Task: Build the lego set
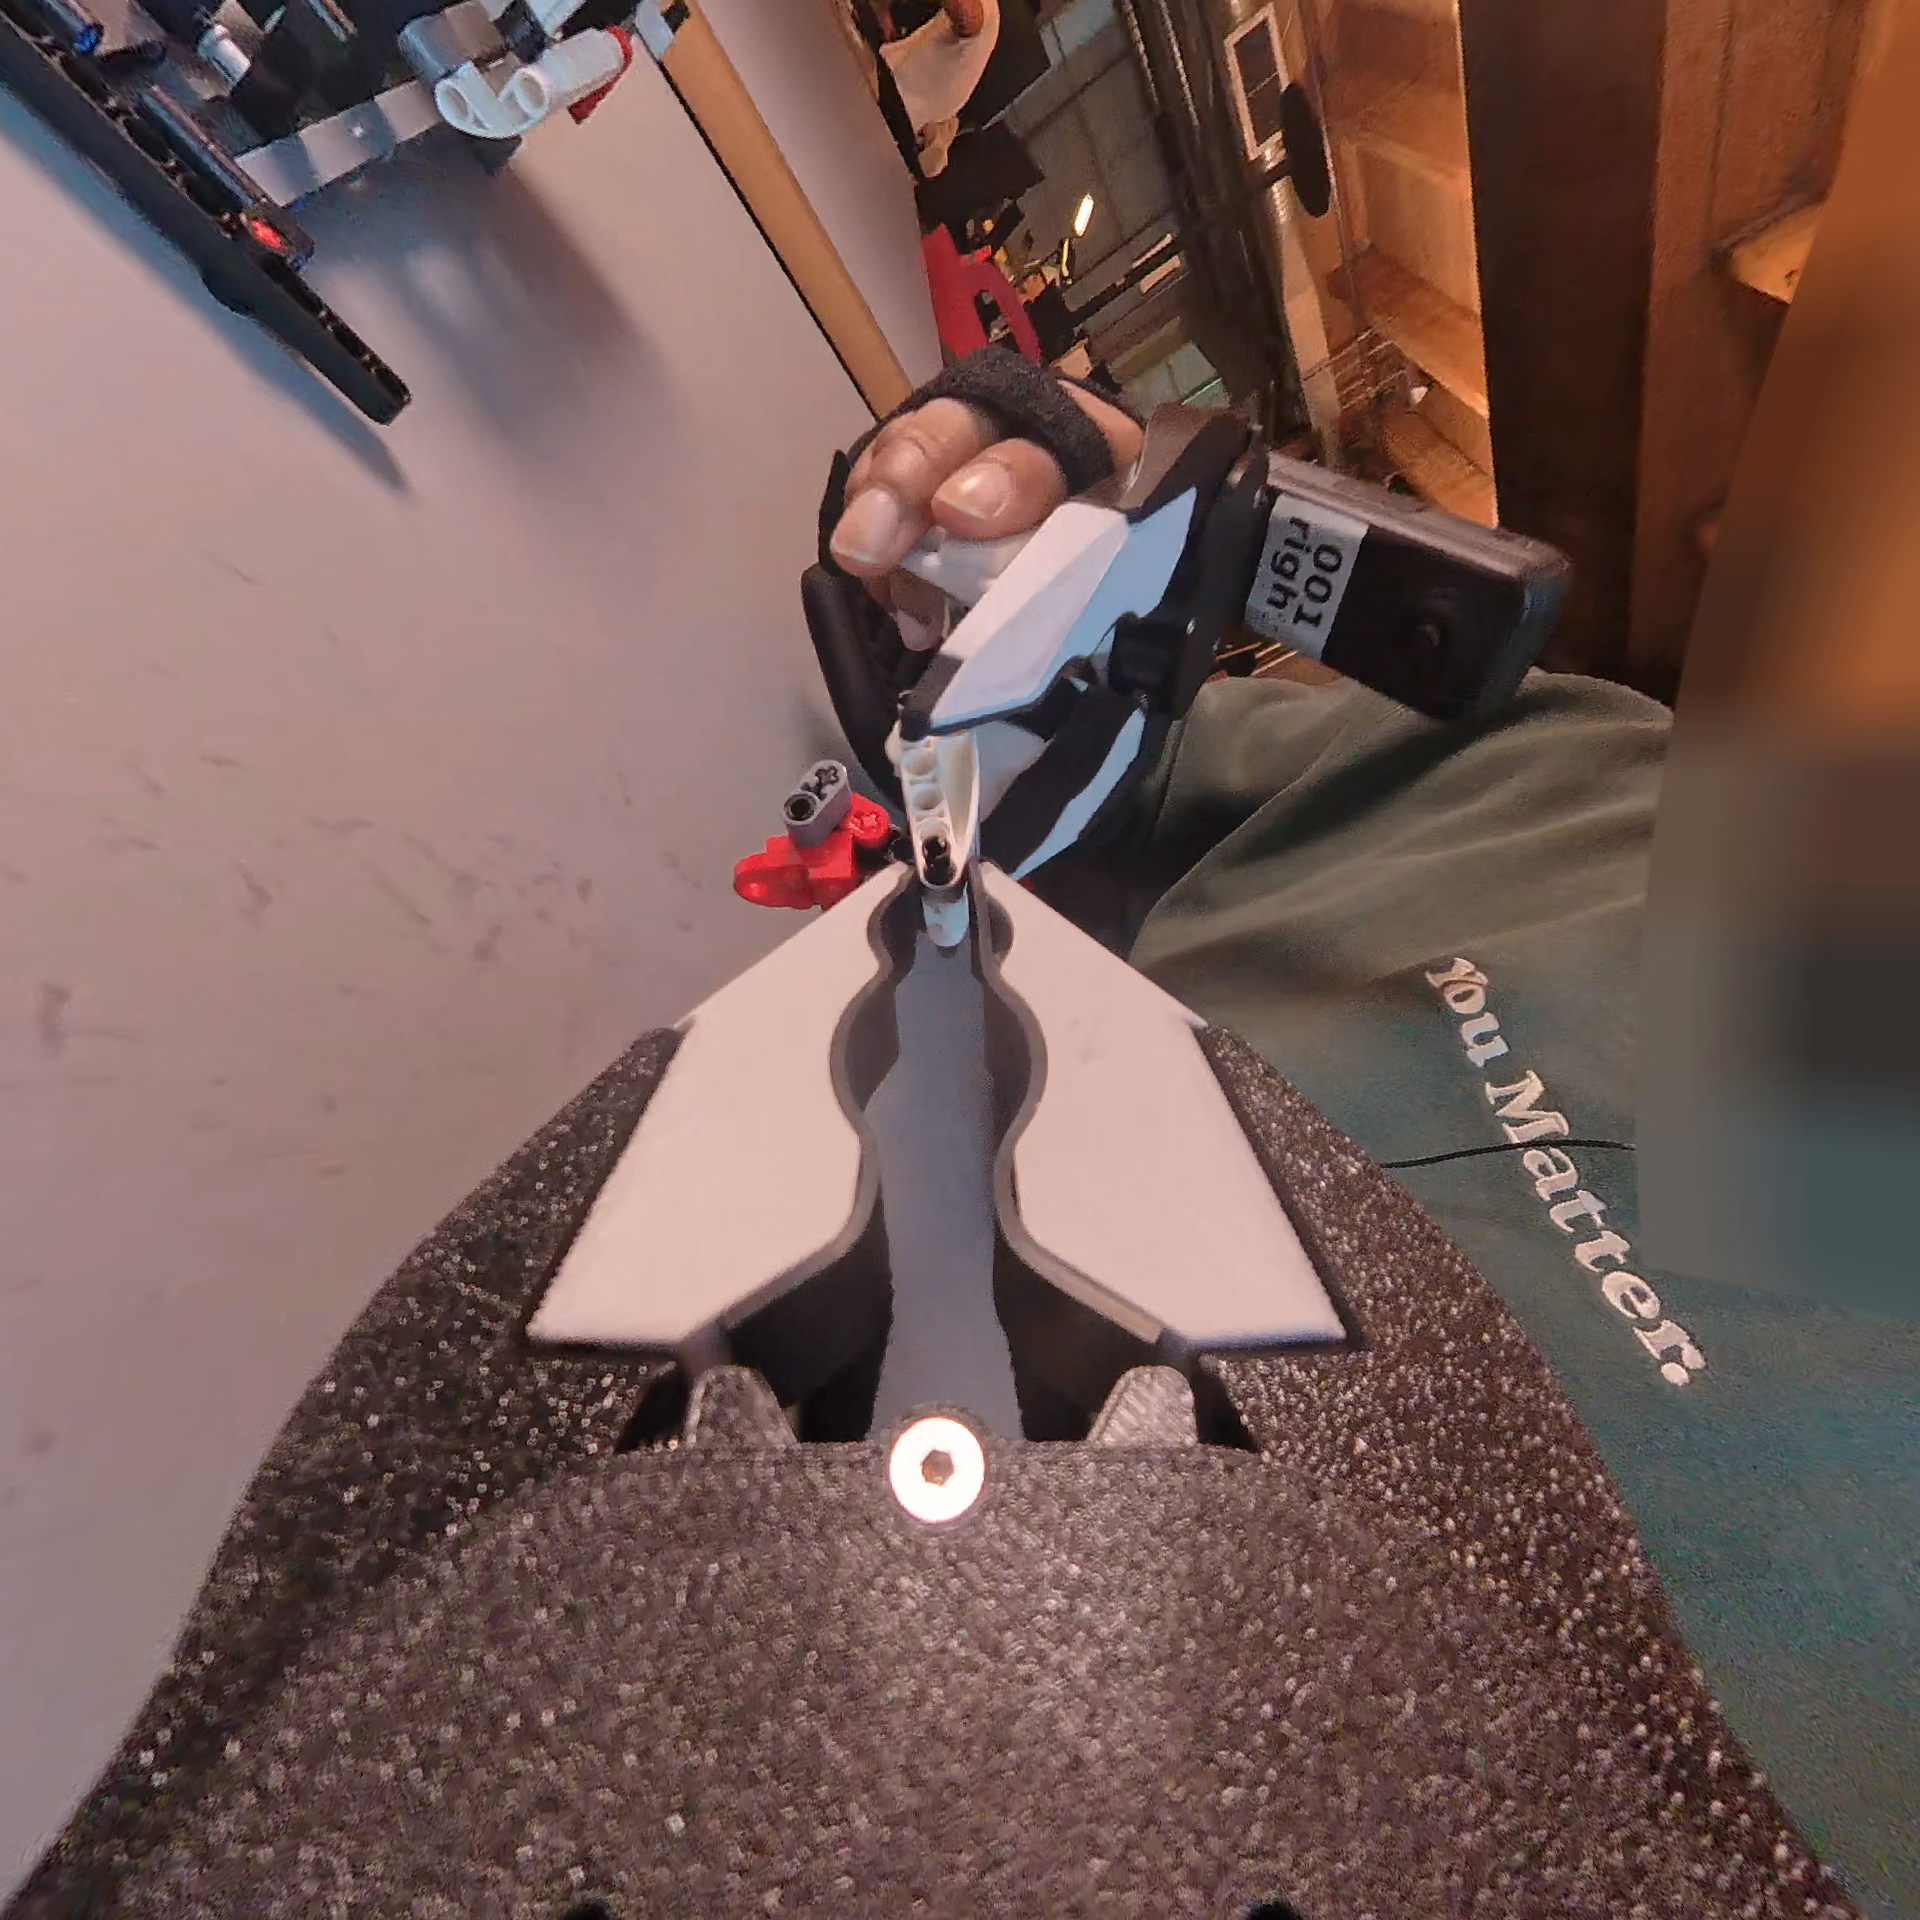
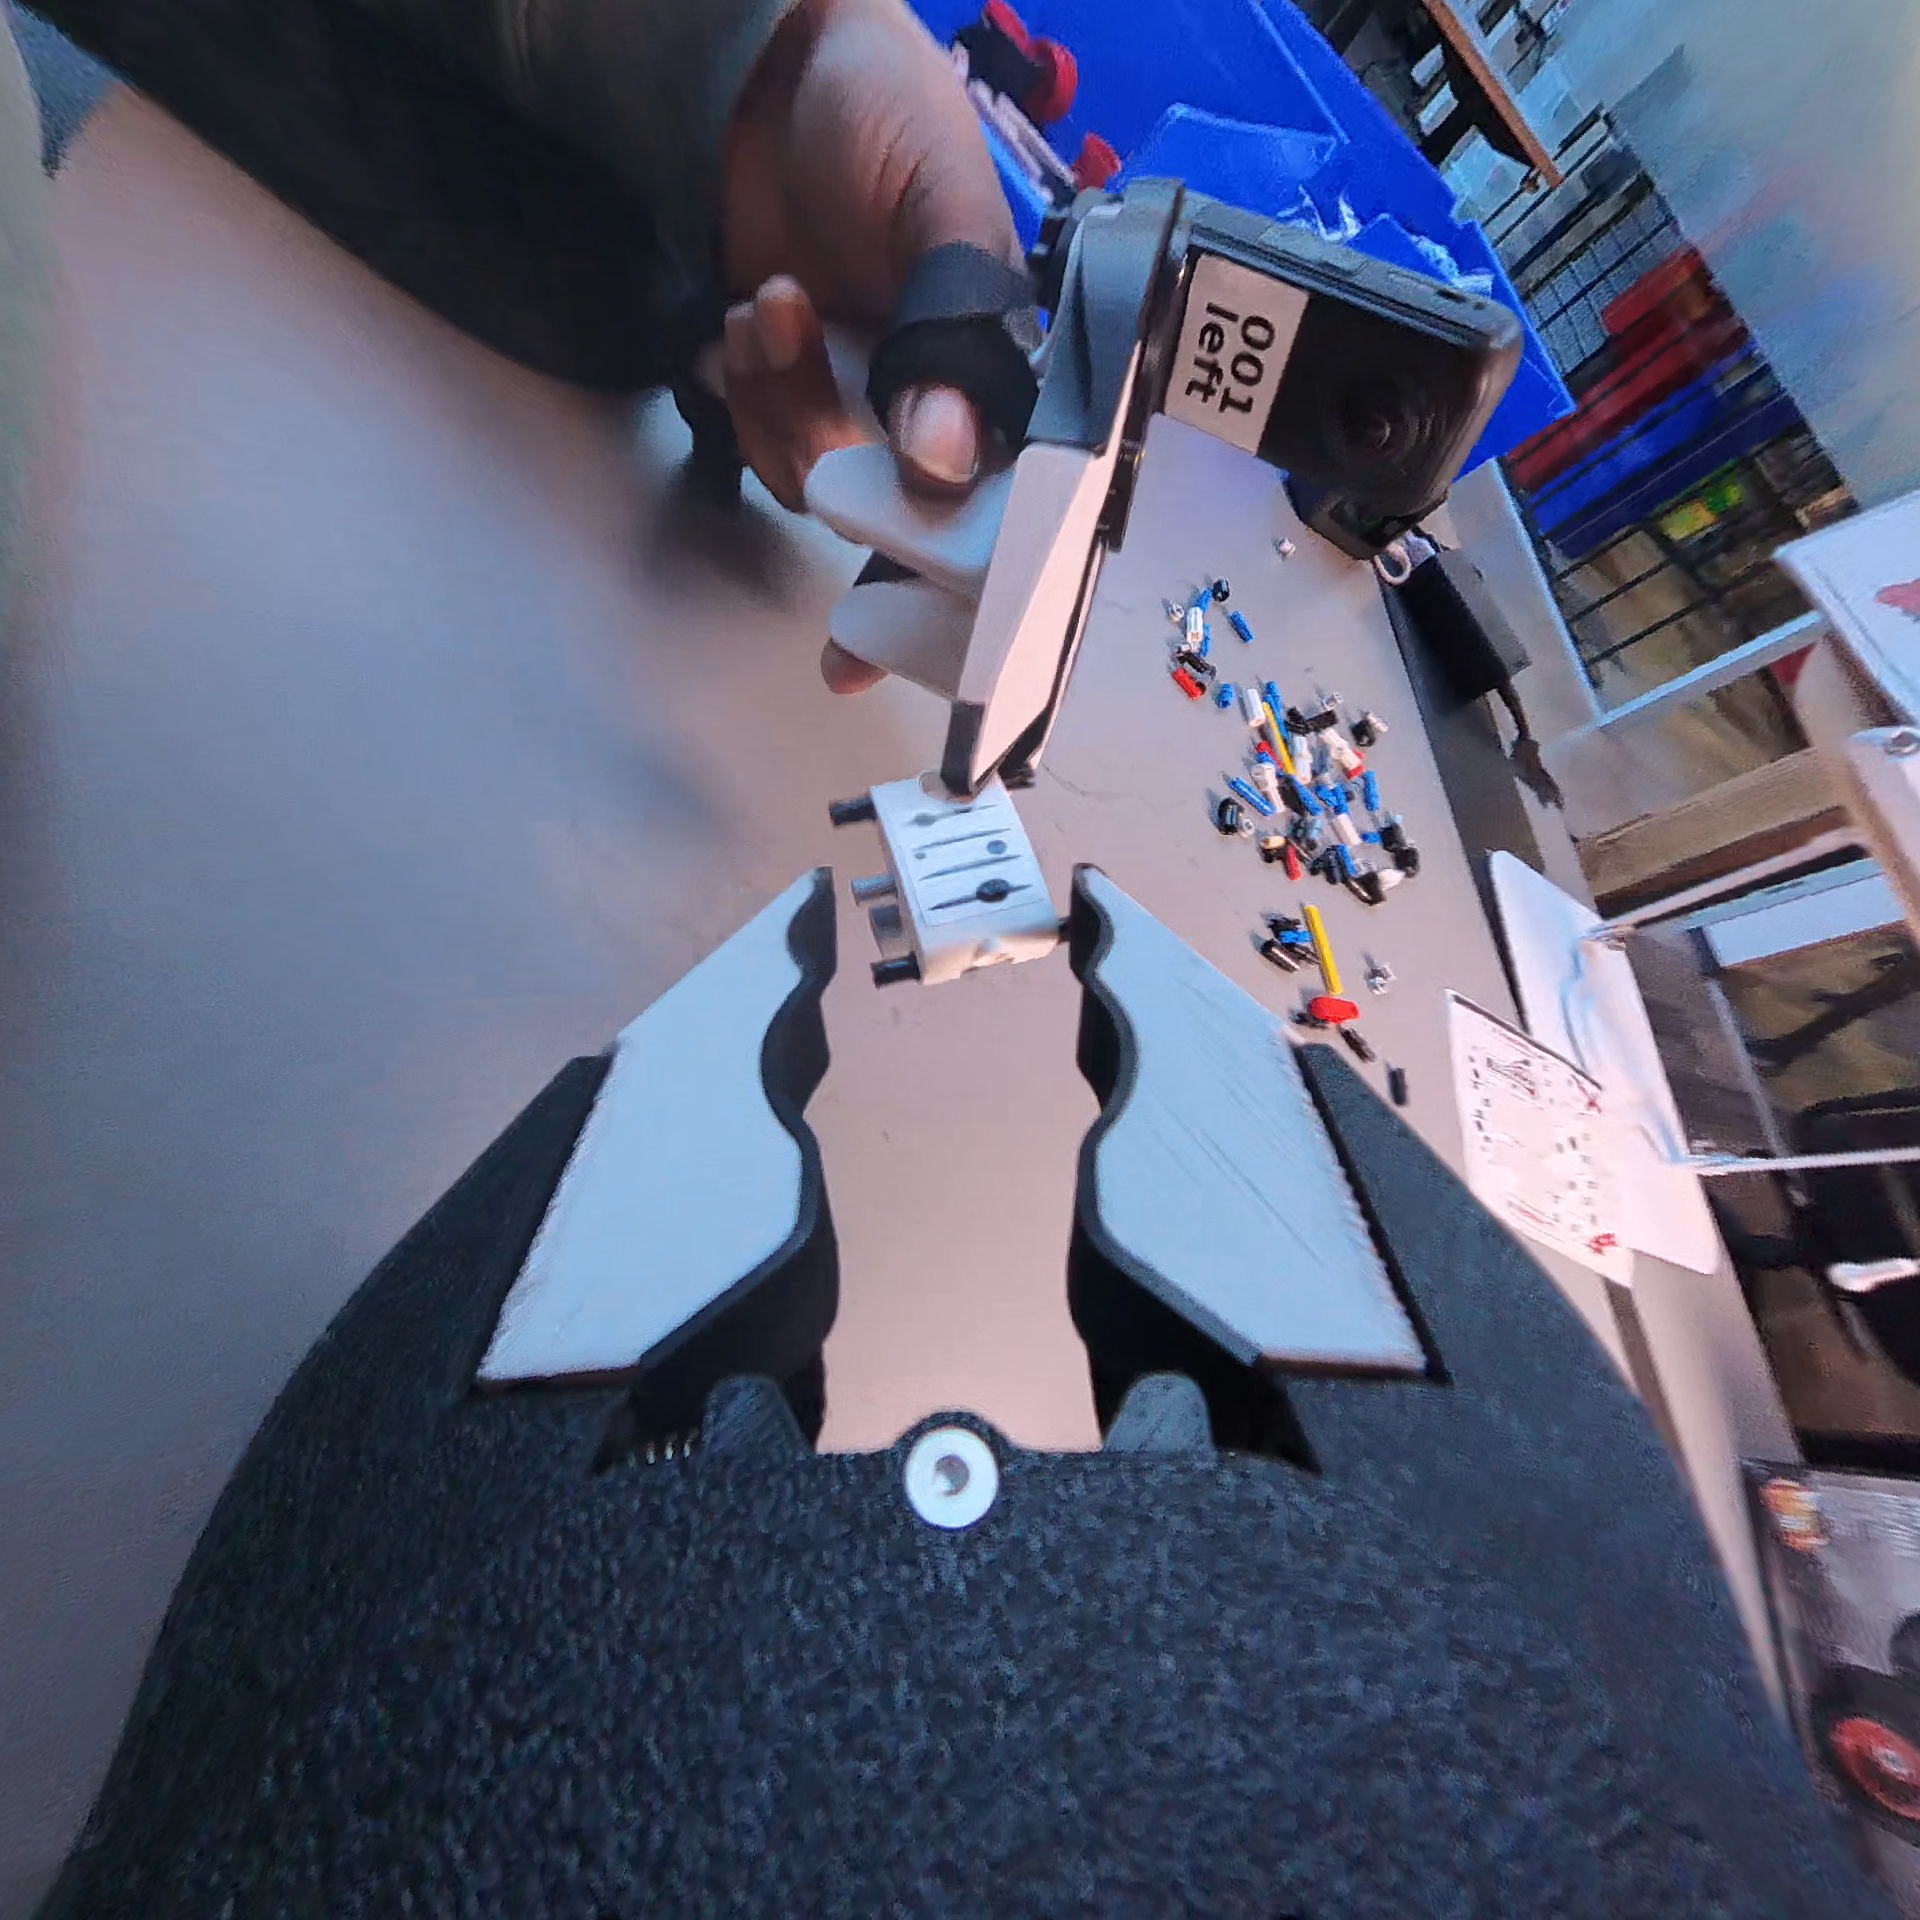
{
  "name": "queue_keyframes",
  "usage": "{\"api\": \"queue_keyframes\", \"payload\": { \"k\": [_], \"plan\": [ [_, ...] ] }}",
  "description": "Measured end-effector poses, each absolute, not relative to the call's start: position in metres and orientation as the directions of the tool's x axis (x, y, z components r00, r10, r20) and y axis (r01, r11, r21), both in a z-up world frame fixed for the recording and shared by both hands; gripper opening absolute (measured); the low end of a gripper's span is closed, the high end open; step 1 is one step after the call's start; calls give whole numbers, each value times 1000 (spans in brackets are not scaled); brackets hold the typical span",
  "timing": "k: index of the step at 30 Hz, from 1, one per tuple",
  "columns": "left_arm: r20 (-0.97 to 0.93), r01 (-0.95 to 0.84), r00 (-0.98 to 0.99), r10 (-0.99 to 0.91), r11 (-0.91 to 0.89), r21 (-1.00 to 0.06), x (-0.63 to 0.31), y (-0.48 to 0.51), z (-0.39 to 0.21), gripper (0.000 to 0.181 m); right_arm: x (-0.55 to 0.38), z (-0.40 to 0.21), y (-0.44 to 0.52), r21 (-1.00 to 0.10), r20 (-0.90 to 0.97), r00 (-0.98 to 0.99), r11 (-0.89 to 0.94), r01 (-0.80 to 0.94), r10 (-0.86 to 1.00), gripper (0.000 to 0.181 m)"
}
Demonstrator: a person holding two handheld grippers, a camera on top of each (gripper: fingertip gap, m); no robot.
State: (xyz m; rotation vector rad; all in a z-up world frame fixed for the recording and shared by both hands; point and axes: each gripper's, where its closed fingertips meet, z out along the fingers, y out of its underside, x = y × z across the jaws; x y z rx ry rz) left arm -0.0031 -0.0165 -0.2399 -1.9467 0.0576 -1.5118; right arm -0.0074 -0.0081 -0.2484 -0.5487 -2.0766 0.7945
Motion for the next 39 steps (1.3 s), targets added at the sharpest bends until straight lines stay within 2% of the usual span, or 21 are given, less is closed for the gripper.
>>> {"api": "queue_keyframes", "payload": {
  "k": [6,10,13,18,20,21,22,27,33,38,39],
  "plan": [
    [872,390,303,-385,-785,-482,-2,-15,-240,8,-8,-256,-9,-632,602,-568,770,91,561,34],
    [860,403,322,-395,-765,-502,-6,-13,-238,11,-8,-256,-8,-732,470,-594,664,151,653,32],
    [792,387,410,-452,-700,-600,-16,-11,-233,35,-7,-252,-4,-833,317,-605,519,191,731,31],
    [416,104,656,-629,-471,-876,-8,-14,-228,71,-5,-248,-12,-901,109,-657,353,252,746,30],
    [300,-14,683,-666,-422,-907,2,-15,-232,62,-4,-247,-19,-914,49,-685,309,263,727,30],
    [262,-74,682,-682,-421,-904,6,-17,-237,46,-3,-245,-21,-921,17,-699,284,268,715,30],
    [231,-116,684,-692,-416,-902,8,-18,-240,43,-1,-243,-23,-925,-13,-711,262,276,703,30],
    [245,-96,690,-682,-421,-902,8,-18,-238,42,-2,-242,-23,-927,-99,-710,195,320,697,31],
    [340,-28,694,-635,-495,-868,5,-15,-248,42,-5,-249,-19,-916,-13,-679,264,303,734,34],
    [381,-25,663,-644,-527,-849,11,-19,-252,43,0,-252,-23,-916,-61,-709,242,319,703,32],
    [374,-30,653,-658,-517,-856,12,-21,-251,48,2,-252,-23,-916,-77,-715,234,326,695,32]
  ]
}}
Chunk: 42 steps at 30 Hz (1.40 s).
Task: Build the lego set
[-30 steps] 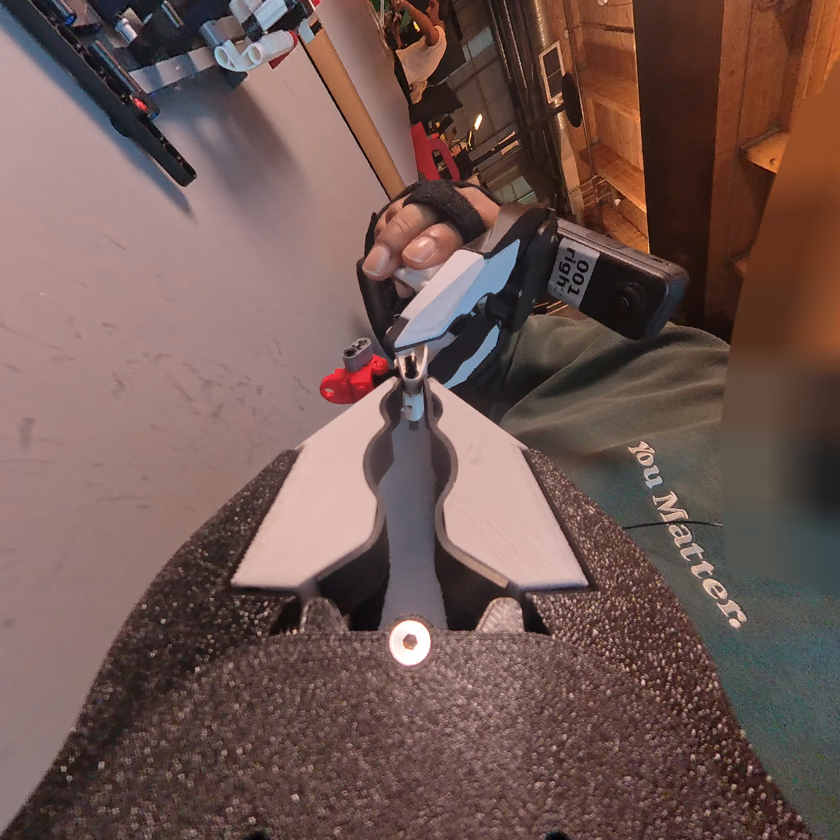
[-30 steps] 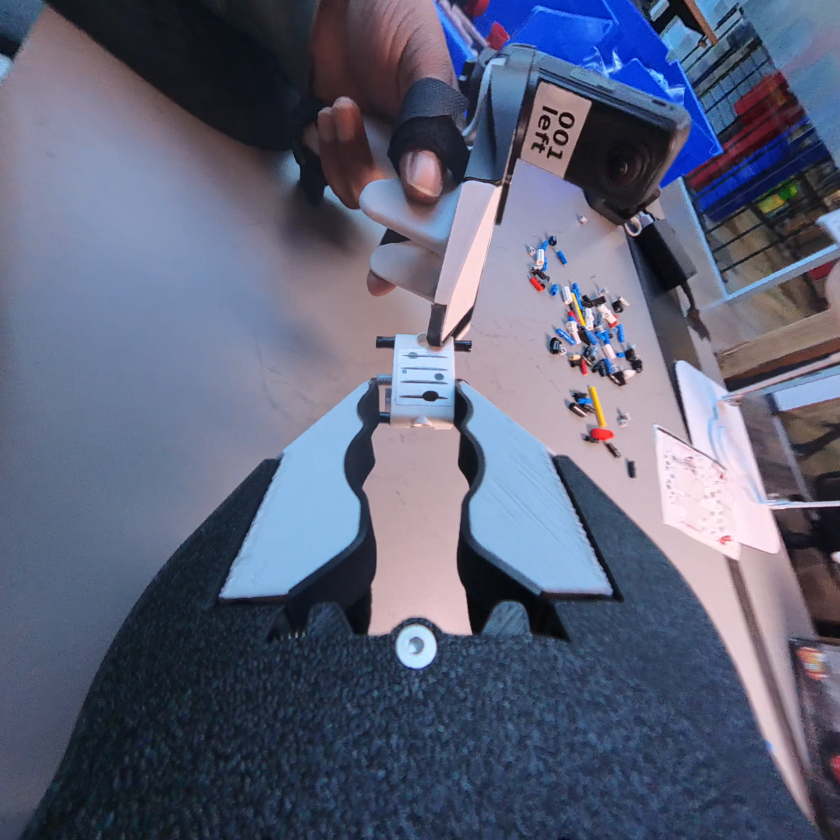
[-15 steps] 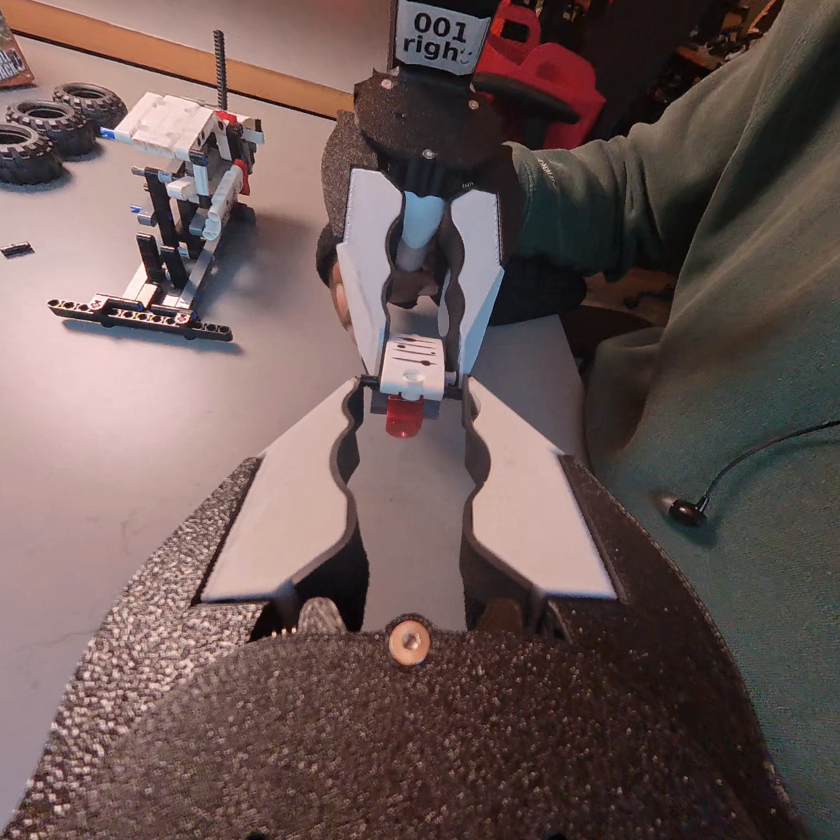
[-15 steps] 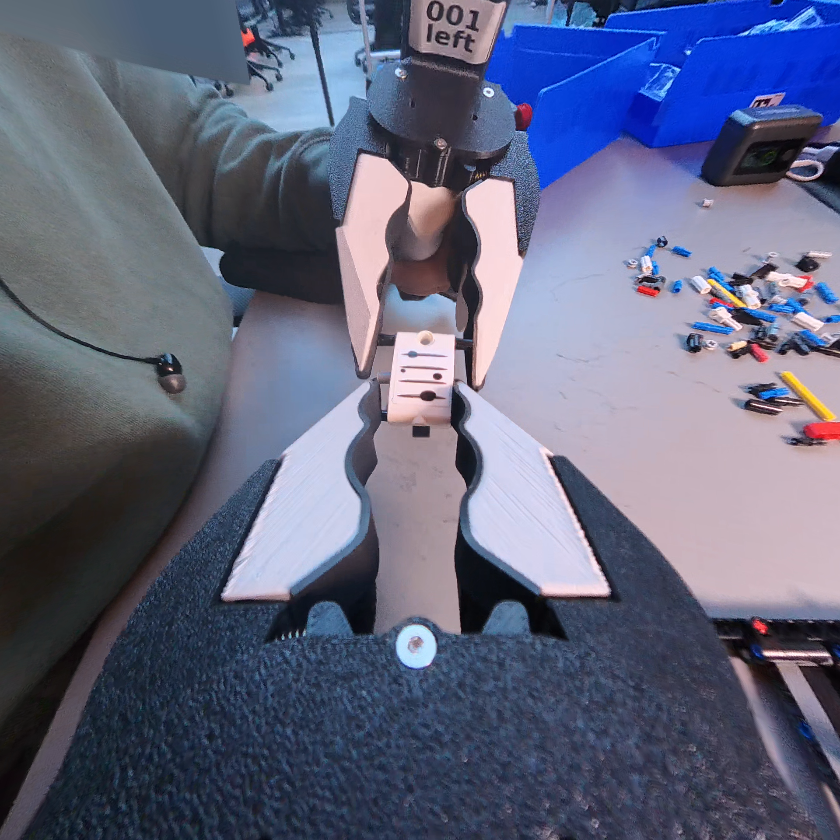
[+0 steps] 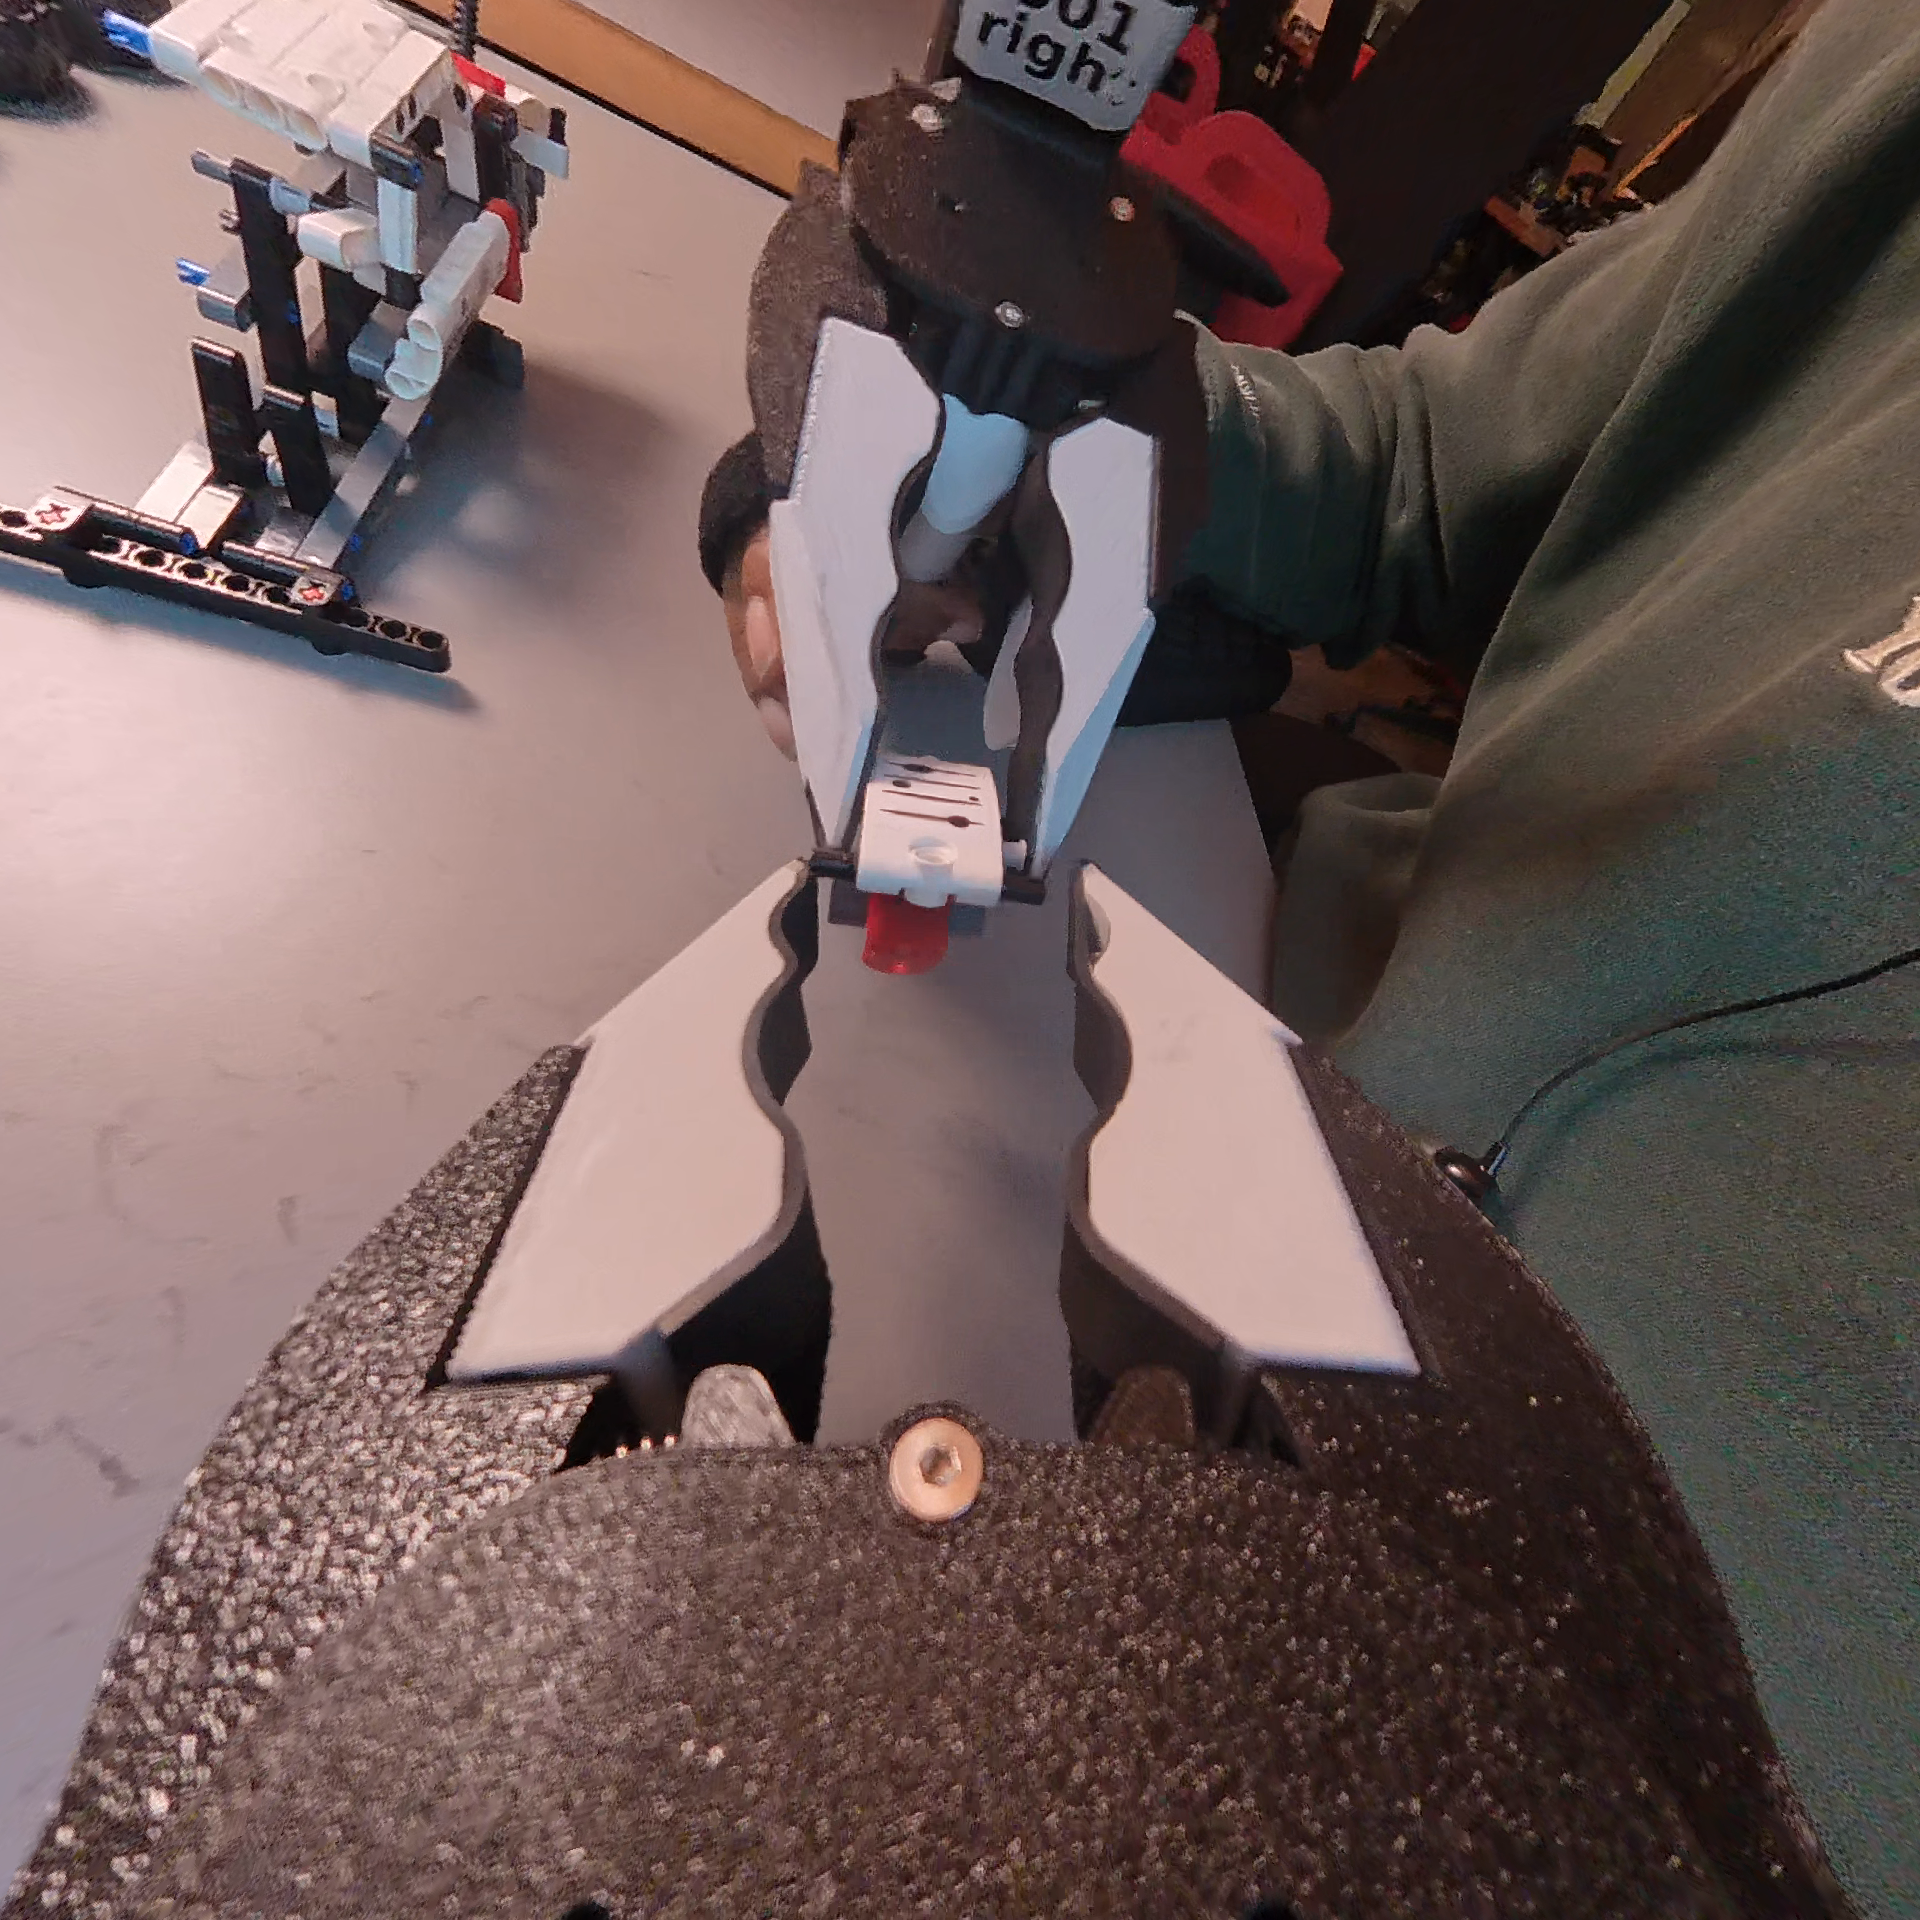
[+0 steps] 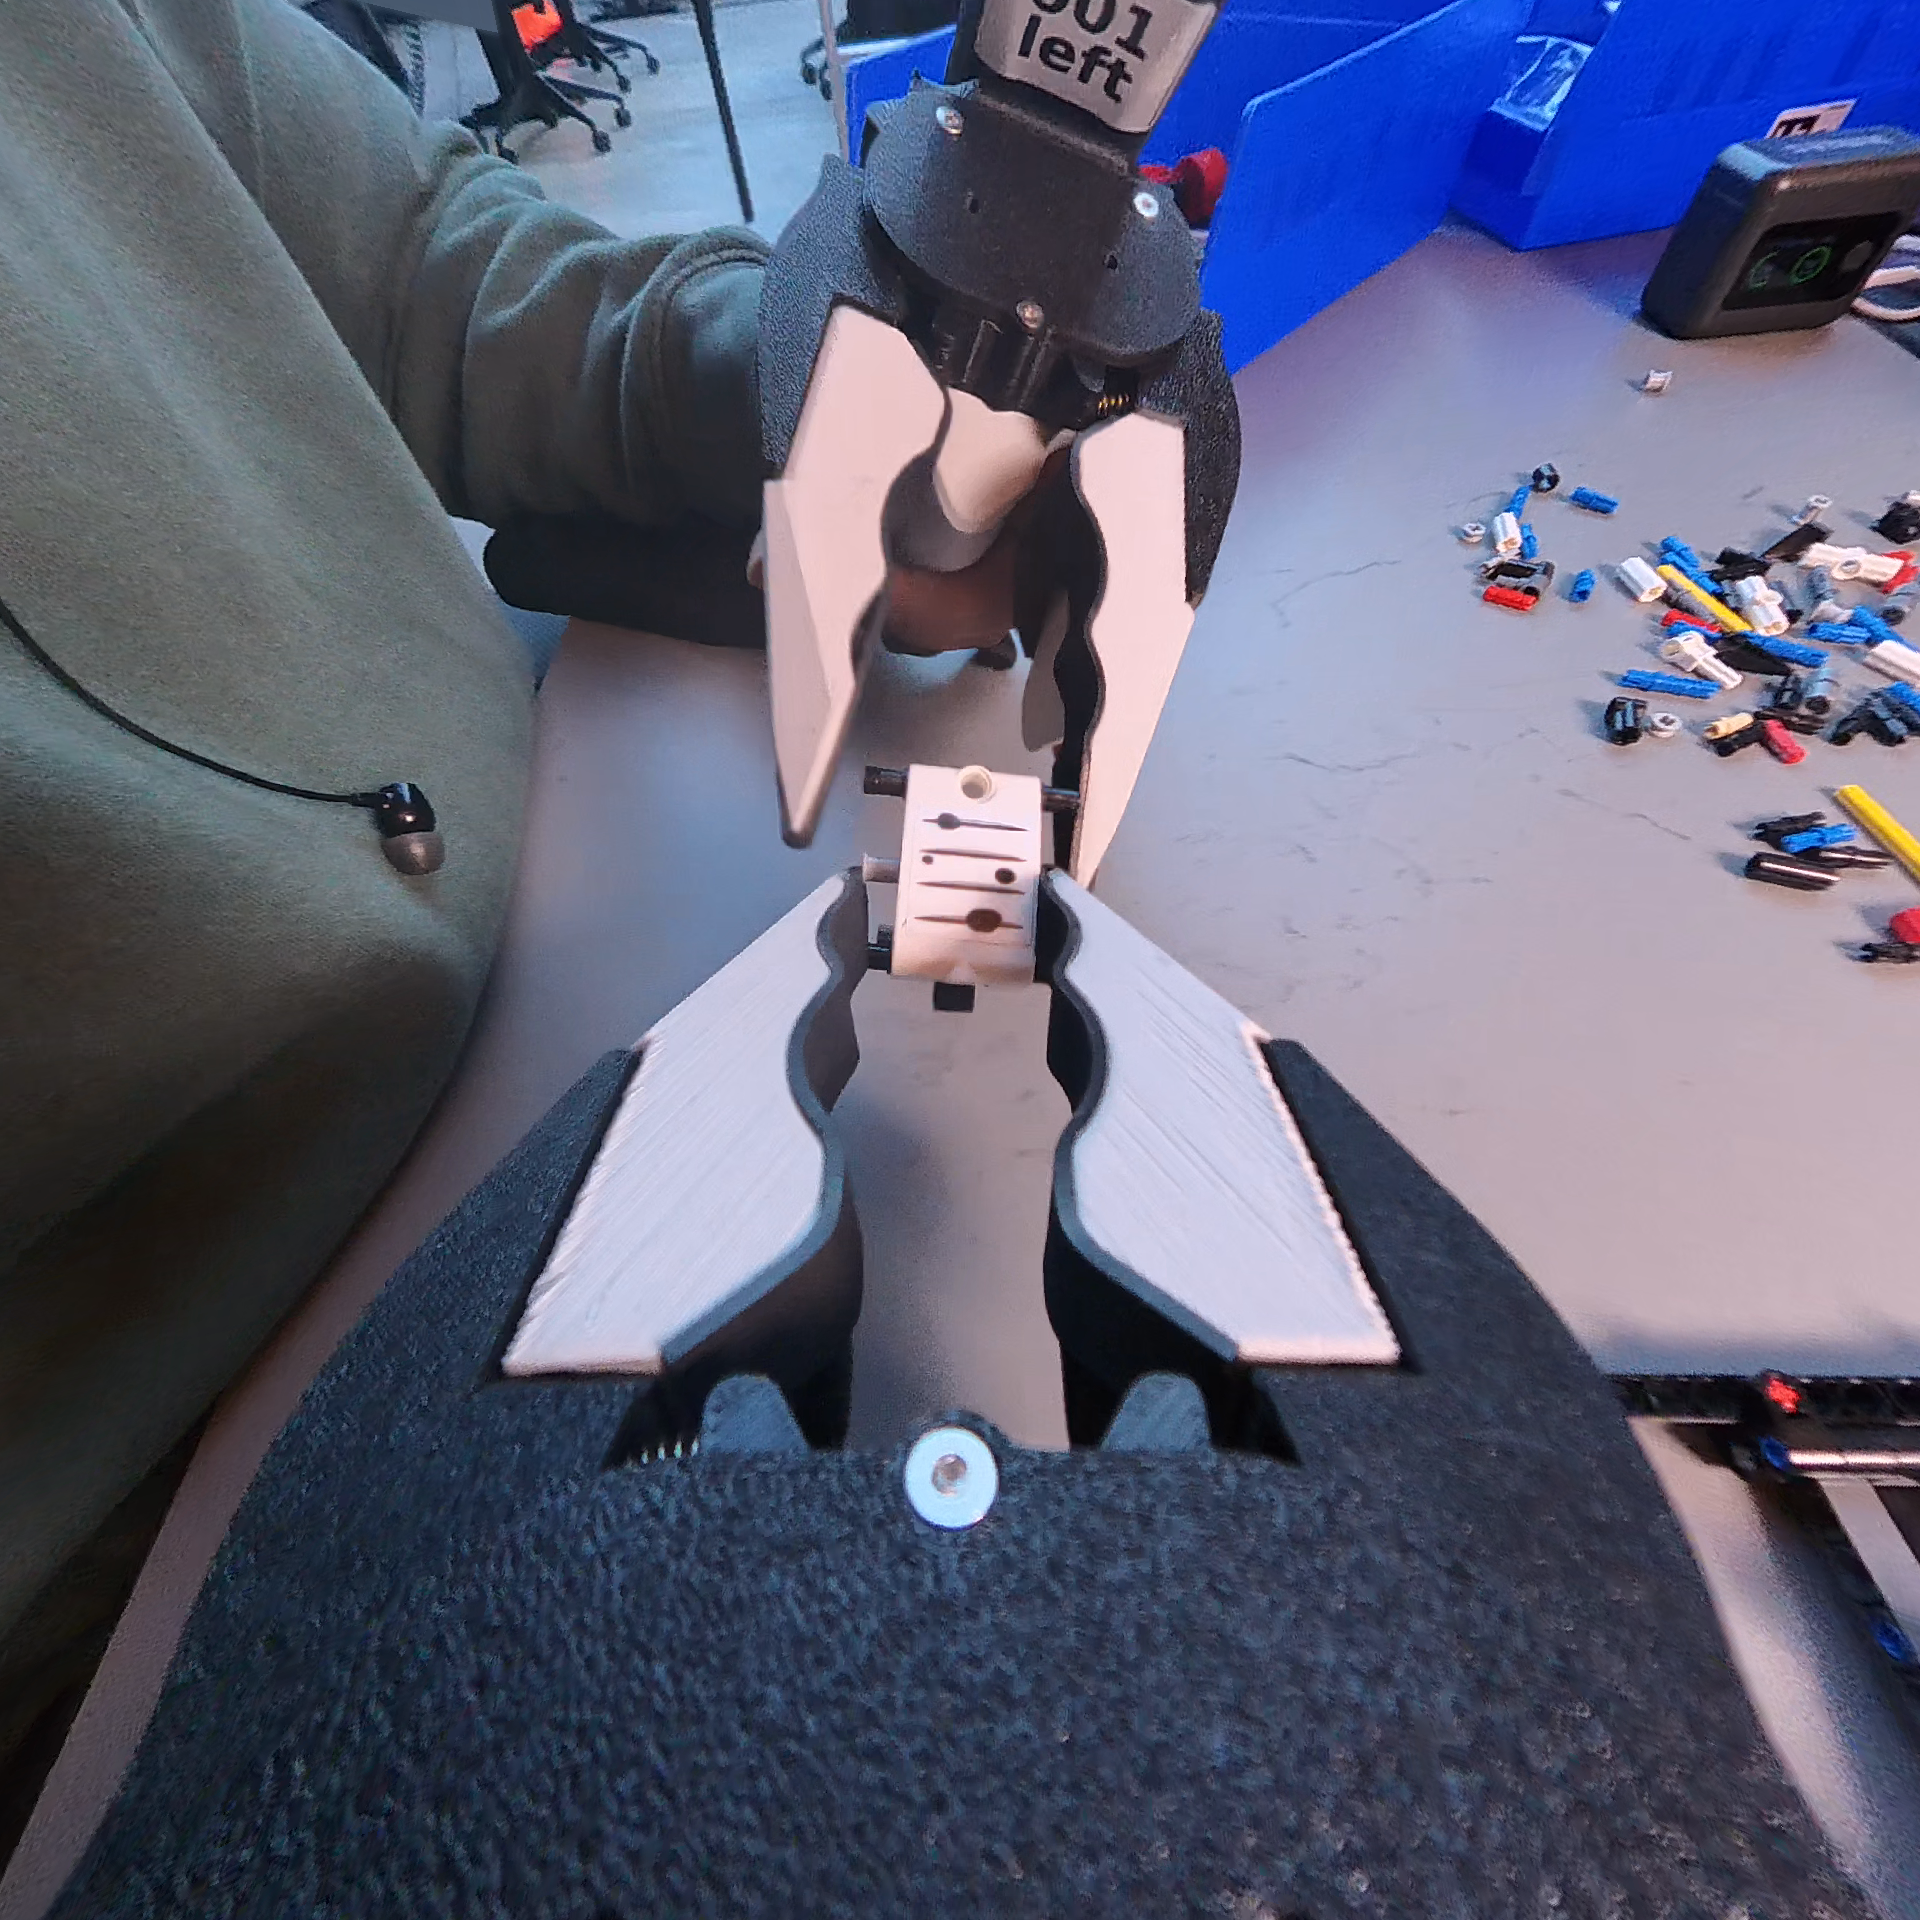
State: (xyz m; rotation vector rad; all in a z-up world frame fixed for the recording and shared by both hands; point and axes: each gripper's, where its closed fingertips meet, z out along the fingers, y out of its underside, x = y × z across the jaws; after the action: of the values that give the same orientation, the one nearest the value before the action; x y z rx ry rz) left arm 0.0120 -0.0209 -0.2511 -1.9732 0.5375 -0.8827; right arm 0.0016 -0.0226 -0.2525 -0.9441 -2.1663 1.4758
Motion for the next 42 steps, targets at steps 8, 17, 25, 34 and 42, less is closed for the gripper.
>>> {"api": "queue_keyframes", "payload": {
  "k": [8,17,25,34,42],
  "plan": [
    [316,-83,674,-667,-494,-865,12,-24,-256,23,3,-263,-16,-894,-96,-715,257,368,692,31],
    [555,110,626,-548,-642,-759,-1,-23,-258,30,-11,-266,-8,-804,350,-635,569,175,689,30],
    [587,244,648,-486,-598,-764,-10,-9,-246,22,-23,-253,-2,-571,738,-441,821,-4,511,31],
    [198,75,748,-633,-215,-974,-7,-16,-198,8,-19,-202,-7,-370,929,-62,909,-192,365,31],
    [-37,-39,717,-696,13,-999,1,-29,-188,8,-13,-190,-19,-402,913,-43,879,-255,405,38]
  ]
}}
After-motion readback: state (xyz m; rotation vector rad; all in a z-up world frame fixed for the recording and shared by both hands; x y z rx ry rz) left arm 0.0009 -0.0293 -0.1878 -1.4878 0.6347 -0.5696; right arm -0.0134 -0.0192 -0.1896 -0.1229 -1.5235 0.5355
